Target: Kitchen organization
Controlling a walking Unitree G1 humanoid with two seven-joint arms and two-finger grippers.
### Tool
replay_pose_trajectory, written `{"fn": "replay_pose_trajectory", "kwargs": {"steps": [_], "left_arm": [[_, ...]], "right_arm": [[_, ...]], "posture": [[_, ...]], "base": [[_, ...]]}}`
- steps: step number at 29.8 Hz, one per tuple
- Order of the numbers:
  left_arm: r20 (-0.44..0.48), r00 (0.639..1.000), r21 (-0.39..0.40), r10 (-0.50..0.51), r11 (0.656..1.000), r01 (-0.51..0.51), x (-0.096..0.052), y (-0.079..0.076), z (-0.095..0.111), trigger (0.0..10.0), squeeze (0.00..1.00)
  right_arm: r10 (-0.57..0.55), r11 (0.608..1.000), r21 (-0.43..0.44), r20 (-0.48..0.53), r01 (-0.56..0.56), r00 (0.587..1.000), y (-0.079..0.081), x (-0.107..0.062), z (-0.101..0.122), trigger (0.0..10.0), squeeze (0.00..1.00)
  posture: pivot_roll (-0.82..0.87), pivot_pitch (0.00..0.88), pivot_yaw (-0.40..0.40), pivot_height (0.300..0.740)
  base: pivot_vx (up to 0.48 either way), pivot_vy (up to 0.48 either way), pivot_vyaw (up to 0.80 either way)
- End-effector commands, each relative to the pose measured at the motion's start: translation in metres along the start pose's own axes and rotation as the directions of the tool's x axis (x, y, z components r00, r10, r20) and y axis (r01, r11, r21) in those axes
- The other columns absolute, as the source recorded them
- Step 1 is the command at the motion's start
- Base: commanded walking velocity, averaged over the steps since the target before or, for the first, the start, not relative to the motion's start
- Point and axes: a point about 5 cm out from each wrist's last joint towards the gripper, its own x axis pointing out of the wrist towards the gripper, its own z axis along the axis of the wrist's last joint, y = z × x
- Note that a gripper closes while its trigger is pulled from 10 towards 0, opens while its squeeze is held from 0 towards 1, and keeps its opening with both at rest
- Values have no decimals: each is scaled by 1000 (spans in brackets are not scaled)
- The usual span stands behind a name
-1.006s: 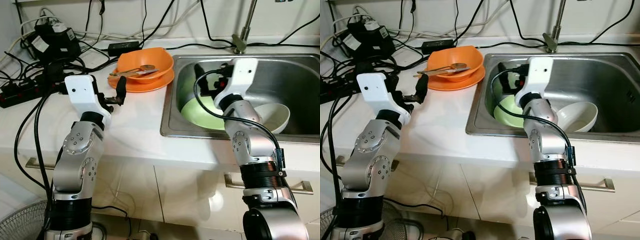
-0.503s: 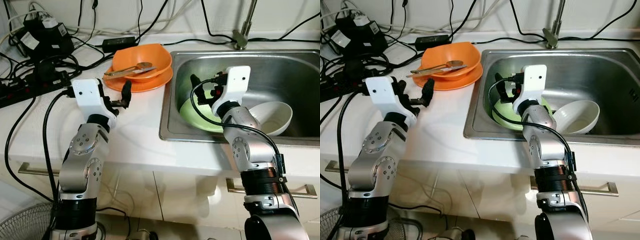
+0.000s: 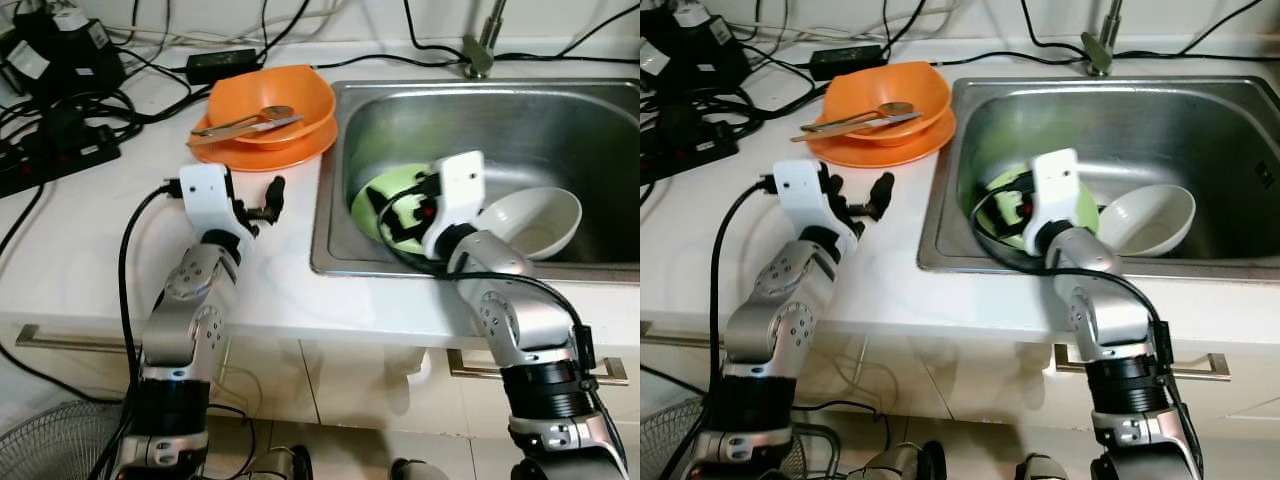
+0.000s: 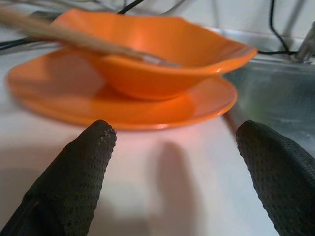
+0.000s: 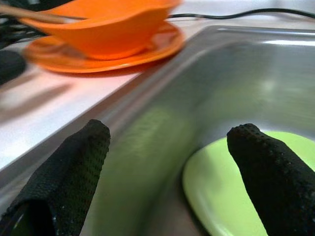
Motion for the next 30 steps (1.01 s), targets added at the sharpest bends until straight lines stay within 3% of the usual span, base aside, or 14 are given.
{"fn": "replay_pose_trajectory", "kwargs": {"steps": [1, 9, 16, 23, 30], "left_arm": [[10, 1000, 18, 14, 1000, -14, 3, 6, 2, 10000, 0], [22, 1000, 31, 21, 999, -21, 14, 10, 7, 10000, 0], [-15, 997, 88, 71, 994, -70, 26, 32, 6, 10000, 0], [-13, 997, 88, 79, 993, -78, 37, 36, 13, 10000, 0], [-125, 992, 173, 35, 985, -13, 52, 33, 7, 10000, 0]], "right_arm": [[43, 999, -5, -11, -44, 999, 6, -4, 1, 10000, 0], [93, 996, -3, -43, -94, 995, 6, -16, 4, 10000, 0], [117, 993, -27, -28, -118, 993, 9, -20, 16, 10000, 0], [130, 990, -54, -30, -132, 991, 14, -20, 18, 10000, 0], [139, 989, -52, -33, -140, 990, 17, -21, 19, 10000, 0]], "posture": [[-100, 185, 111, 740], [-113, 180, 128, 740], [-119, 183, 131, 740], [-117, 183, 136, 740], [-122, 188, 141, 740]], "base": [[0, 0, 0], [0, 0, 0], [0, 0, 0], [0, 0, 0], [0, 0, 0]]}}
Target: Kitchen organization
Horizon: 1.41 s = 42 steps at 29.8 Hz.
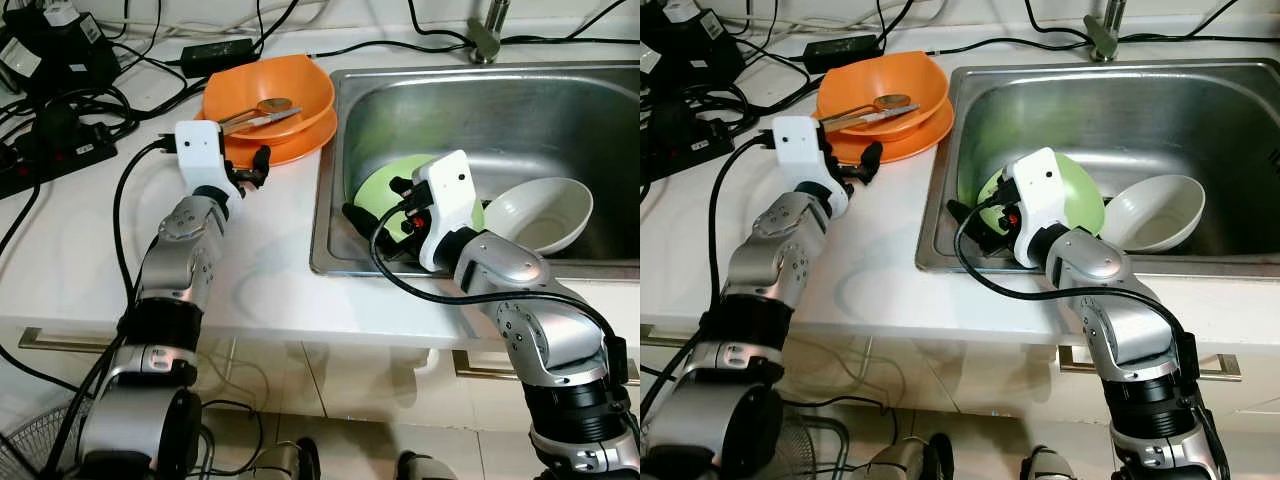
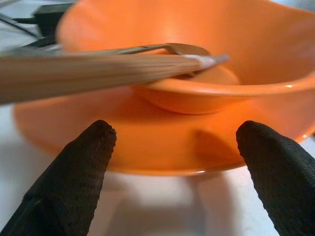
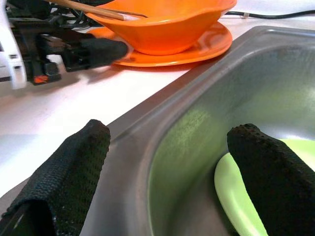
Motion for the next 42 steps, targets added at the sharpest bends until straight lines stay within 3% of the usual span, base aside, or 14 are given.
{"fn": "replay_pose_trajectory", "kwargs": {"steps": [1, 6, 15, 19, 23, 42], "left_arm": [[-47, 999, 56, -8, 998, 10, 3, 3, -3, 10000, 0], [-105, 994, 81, -27, 996, 35, 9, 6, -7, 10000, 0], [-163, 986, 40, -39, 998, 46, 16, 20, 0, 10000, 0], [-234, 962, -7, -141, 990, 143, 16, 20, 0, 10000, 0], [-282, 935, -5, -216, 975, 224, 15, 18, -3, 10000, 0], [-386, 844, -38, -372, 921, 388, -1, 21, -9, 10000, 0]], "right_arm": [[26, 1000, -2, 4, -26, 1000, 5, -1, 2, 10000, 0], [25, 1000, -5, 1, -25, 1000, 5, -1, 2, 10000, 0], [22, 1000, 4, -2, -22, 1000, 7, 0, 0, 10000, 0], [22, 1000, 4, 2, -22, 1000, 7, 2, 0, 10000, 0], [20, 1000, 4, 5, -20, 1000, 7, 3, 1, 10000, 0], [12, 1000, 5, 16, -12, 1000, 5, 7, 1, 10000, 0]], "posture": [[-123, 189, 143, 740], [-126, 187, 146, 740], [-121, 173, 150, 740], [-118, 165, 153, 740], [-110, 160, 154, 740], [-84, 150, 158, 740]], "base": [[0, 0, 0], [0, 0, 0], [0, 0, 0], [0, 0, 0], [0, 0, 0], [0, 0, 0]]}}
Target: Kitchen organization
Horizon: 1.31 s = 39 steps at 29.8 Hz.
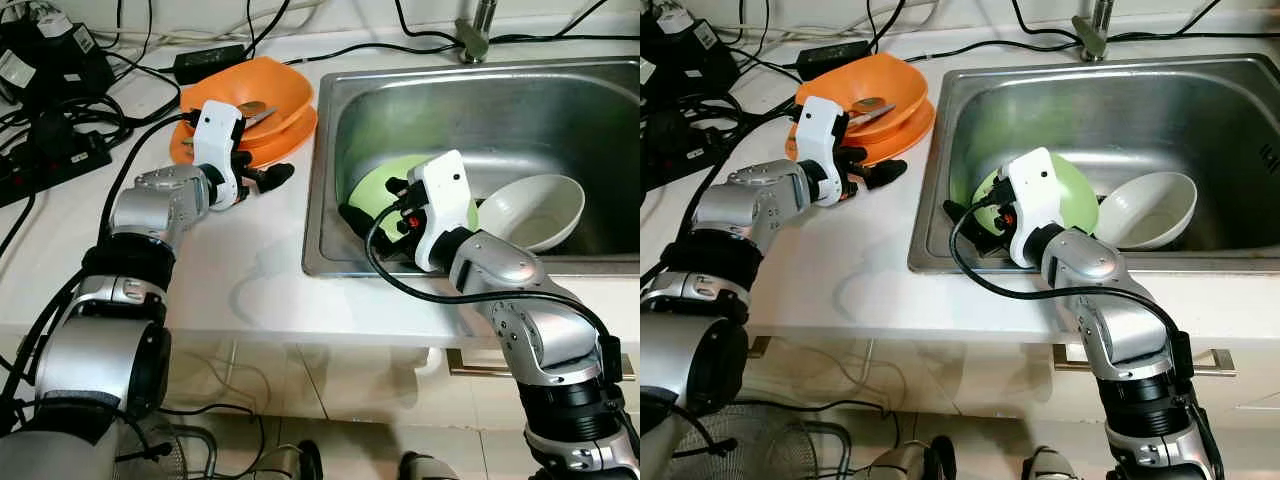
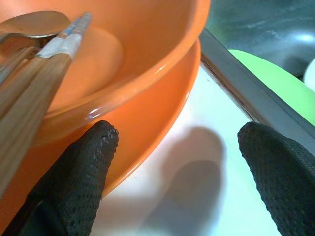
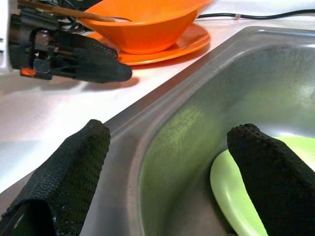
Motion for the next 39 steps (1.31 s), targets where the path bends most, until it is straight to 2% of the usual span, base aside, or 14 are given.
{"fn": "replay_pose_trajectory", "kwargs": {"steps": [1, 8, 14, 15, 17, 18, 24, 32, 39], "left_arm": [[-118, 993, -52, -22, 999, 16, -1, 2, -29, 10000, 0], [-134, 990, -39, -41, 999, 36, -13, 4, -30, 10000, 0], [-133, 986, -23, -98, 995, 96, -19, -5, -28, 10000, 0], [-140, 982, -12, -130, 992, 129, -24, -12, -30, 10000, 0], [-146, 978, -5, -148, 989, 149, -26, -16, -31, 10000, 0], [-155, 971, 4, -183, 983, 186, -31, -24, -35, 10000, 0], [-158, 961, 0, -225, 974, 228, -37, -38, -39, 10000, 0], [-171, 957, -3, -236, 971, 239, -47, -47, -45, 10000, 0], [-189, 951, -46, -243, 970, 239, -64, -60, -59, 10000, 0]], "right_arm": [[13, 1000, -4, 13, -13, 1000, 4, 3, 2, 10000, 0], [15, 1000, -2, 16, -15, 1000, 4, 5, 1, 10000, 0], [16, 1000, -3, 18, -16, 1000, 3, 6, 2, 10000, 0], [16, 1000, -4, 19, -16, 1000, 3, 6, 1, 10000, 0], [15, 1000, -5, 19, -15, 1000, 2, 6, 1, 10000, 0], [14, 1000, -5, 20, -14, 1000, 2, 7, 2, 10000, 0], [17, 1000, -7, 24, -17, 1000, 2, 9, 2, 10000, 0], [19, 1000, -10, 27, -19, 999, 1, 11, 3, 10000, 0], [19, 1000, -13, 29, -19, 999, -1, 13, 3, 10000, 0]], "posture": [[-84, 150, 158, 740], [-75, 148, 153, 740], [-72, 147, 151, 740], [-69, 145, 149, 740], [-67, 144, 148, 740], [-66, 143, 147, 740], [-55, 137, 141, 740], [-46, 132, 138, 740], [-29, 129, 135, 740]], "base": [[0, 0, 0], [0, 0, 0], [0, 0, 0], [0, 0, 0], [0, 0, 0], [0, 0, 0], [0, 0, 0], [0, 0, 0], [0, 0, 0]]}}
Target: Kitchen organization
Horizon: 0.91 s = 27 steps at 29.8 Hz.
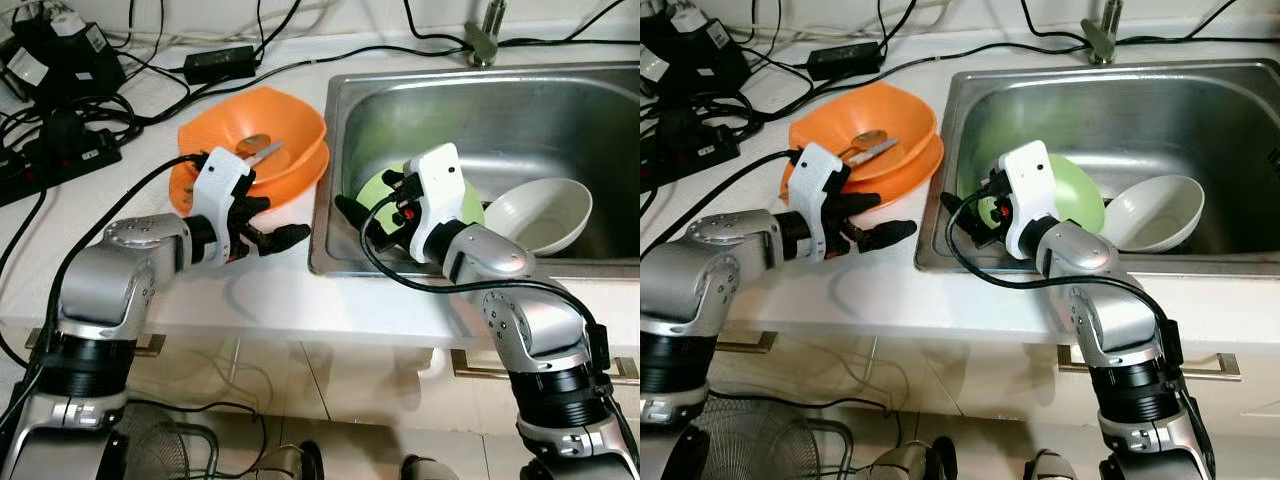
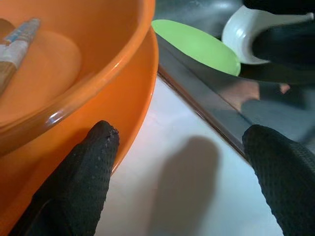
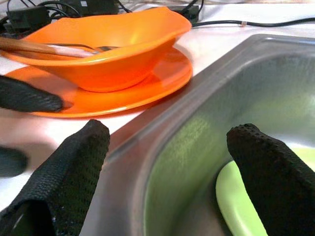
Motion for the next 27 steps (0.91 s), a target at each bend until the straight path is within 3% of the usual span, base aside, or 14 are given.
{"fn": "replay_pose_trajectory", "kwargs": {"steps": [1, 10, 18, 27], "left_arm": [[-115, 993, -108, -28, 994, 15, 0, -6, -30, 10000, 0], [-123, 992, -133, -23, 991, 6, -7, -15, -38, 10000, 0], [-120, 993, -130, -20, 992, 4, -8, -18, -36, 10000, 0], [-130, 991, -135, -36, 991, 18, -15, -27, -41, 10000, 0]], "right_arm": [[29, 999, -18, 17, -29, 999, 4, 2, 3, 10000, 0], [81, 996, -44, -7, -81, 997, -1, -3, 4, 10000, 0], [275, 959, -57, -44, -277, 960, 4, -21, 4, 10000, 0], [357, 929, -82, -54, -361, 932, 7, -29, 4, 10000, 0]], "posture": [[-24, 128, 133, 740], [-22, 122, 131, 740], [-27, 116, 136, 740], [-25, 113, 142, 740]], "base": [[0, 0, 0], [0, 0, 0], [0, 0, 0], [0, 0, 0]]}}
